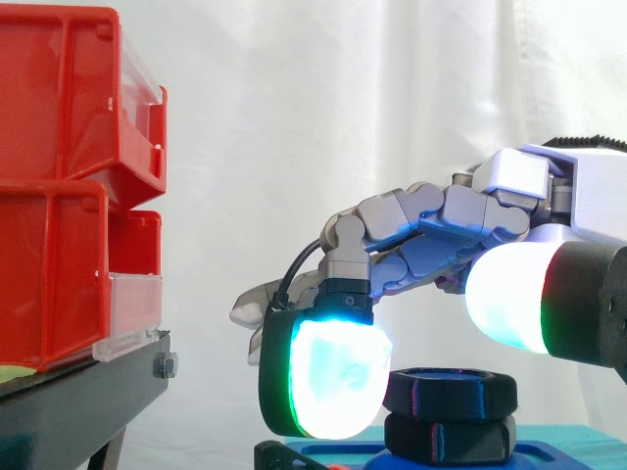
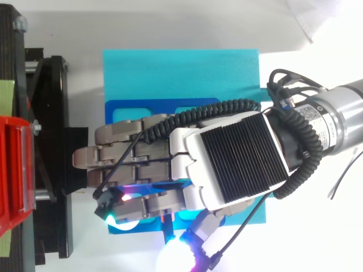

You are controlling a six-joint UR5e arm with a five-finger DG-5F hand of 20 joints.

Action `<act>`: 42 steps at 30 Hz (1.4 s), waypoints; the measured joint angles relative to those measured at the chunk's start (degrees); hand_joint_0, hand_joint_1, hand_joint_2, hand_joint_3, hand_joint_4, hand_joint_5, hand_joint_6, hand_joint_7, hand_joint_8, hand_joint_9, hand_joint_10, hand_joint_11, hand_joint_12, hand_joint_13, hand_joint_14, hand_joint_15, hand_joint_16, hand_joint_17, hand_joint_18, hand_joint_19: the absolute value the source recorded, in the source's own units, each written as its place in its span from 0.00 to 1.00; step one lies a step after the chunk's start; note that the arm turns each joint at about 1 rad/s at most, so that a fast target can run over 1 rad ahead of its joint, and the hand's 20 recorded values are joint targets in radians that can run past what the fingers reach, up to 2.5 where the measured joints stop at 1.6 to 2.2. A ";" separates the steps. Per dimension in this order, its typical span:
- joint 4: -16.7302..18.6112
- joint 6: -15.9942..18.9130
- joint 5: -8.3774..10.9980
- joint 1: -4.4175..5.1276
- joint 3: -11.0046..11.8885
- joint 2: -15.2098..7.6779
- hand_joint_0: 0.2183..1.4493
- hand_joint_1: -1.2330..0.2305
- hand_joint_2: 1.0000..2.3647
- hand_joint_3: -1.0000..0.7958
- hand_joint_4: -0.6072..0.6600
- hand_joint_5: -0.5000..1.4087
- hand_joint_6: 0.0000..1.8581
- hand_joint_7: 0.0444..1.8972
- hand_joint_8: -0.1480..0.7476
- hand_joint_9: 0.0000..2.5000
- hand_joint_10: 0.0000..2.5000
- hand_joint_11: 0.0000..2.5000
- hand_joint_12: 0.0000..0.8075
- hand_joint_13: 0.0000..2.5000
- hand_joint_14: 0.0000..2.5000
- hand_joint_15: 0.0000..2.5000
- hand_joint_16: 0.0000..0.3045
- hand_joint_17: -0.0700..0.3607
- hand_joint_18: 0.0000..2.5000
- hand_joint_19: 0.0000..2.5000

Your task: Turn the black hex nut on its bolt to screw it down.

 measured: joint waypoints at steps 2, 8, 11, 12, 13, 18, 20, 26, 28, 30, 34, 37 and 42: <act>-0.02 0.00 -0.03 -0.09 0.02 0.00 0.22 0.64 0.00 0.28 0.65 0.15 0.36 0.54 0.46 0.22 0.01 0.15 0.39 0.17 0.00 0.02 0.17 0.43 0.18 0.10; -0.03 -0.07 -0.11 -0.59 0.05 -0.02 0.22 0.64 0.00 0.28 0.65 0.15 0.37 0.53 0.46 0.23 0.00 0.15 0.39 0.17 0.00 0.02 0.17 0.43 0.18 0.10; -0.04 -0.09 -0.37 -0.79 0.05 -0.04 0.22 0.64 0.00 0.28 0.65 0.16 0.38 0.51 0.46 0.23 0.00 0.15 0.39 0.17 0.00 0.02 0.17 0.43 0.18 0.10; -0.03 -0.10 -0.47 -0.84 0.05 -0.03 0.22 0.64 0.00 0.28 0.66 0.16 0.38 0.52 0.46 0.23 0.00 0.15 0.39 0.17 0.00 0.02 0.17 0.43 0.18 0.10; -0.03 -0.10 -0.66 -0.92 0.05 -0.02 0.22 0.64 0.00 0.28 0.66 0.16 0.39 0.51 0.46 0.23 0.00 0.15 0.39 0.17 0.00 0.03 0.17 0.43 0.18 0.09; -0.07 -0.15 -1.34 -1.21 0.05 -0.04 0.22 0.64 0.00 0.28 0.66 0.17 0.40 0.51 0.46 0.24 0.00 0.15 0.39 0.18 0.00 0.02 0.16 0.42 0.18 0.10; -0.11 -0.17 -1.53 -1.33 0.05 -0.06 0.22 0.64 0.00 0.28 0.65 0.16 0.41 0.50 0.46 0.24 0.00 0.15 0.39 0.18 0.00 0.02 0.16 0.42 0.18 0.10; -0.27 -0.19 -1.79 -1.76 0.04 -0.07 0.22 0.64 0.00 0.28 0.65 0.16 0.42 0.50 0.46 0.24 0.00 0.15 0.39 0.18 0.00 0.02 0.16 0.42 0.18 0.09; -0.29 -0.19 -1.91 -1.92 0.04 -0.07 0.22 0.64 0.00 0.28 0.64 0.16 0.42 0.50 0.46 0.24 0.00 0.15 0.39 0.18 0.00 0.02 0.16 0.42 0.18 0.09; -0.29 -0.19 -2.14 -2.07 0.04 -0.07 0.22 0.64 0.00 0.28 0.64 0.16 0.44 0.49 0.46 0.25 0.00 0.16 0.39 0.18 0.00 0.02 0.16 0.42 0.18 0.09; -0.30 -0.19 -2.71 -2.39 0.04 -0.06 0.22 0.64 0.00 0.28 0.64 0.16 0.44 0.49 0.46 0.25 0.00 0.16 0.39 0.18 0.00 0.02 0.16 0.42 0.18 0.09; -0.31 -0.19 -3.00 -2.61 0.04 -0.07 0.22 0.64 0.00 0.28 0.64 0.16 0.44 0.49 0.46 0.25 0.00 0.16 0.39 0.18 0.00 0.02 0.16 0.42 0.18 0.10; -0.37 -0.19 -3.43 -3.03 0.04 -0.07 0.22 0.64 0.00 0.28 0.64 0.16 0.44 0.49 0.46 0.25 0.00 0.16 0.39 0.18 0.00 0.03 0.16 0.42 0.18 0.09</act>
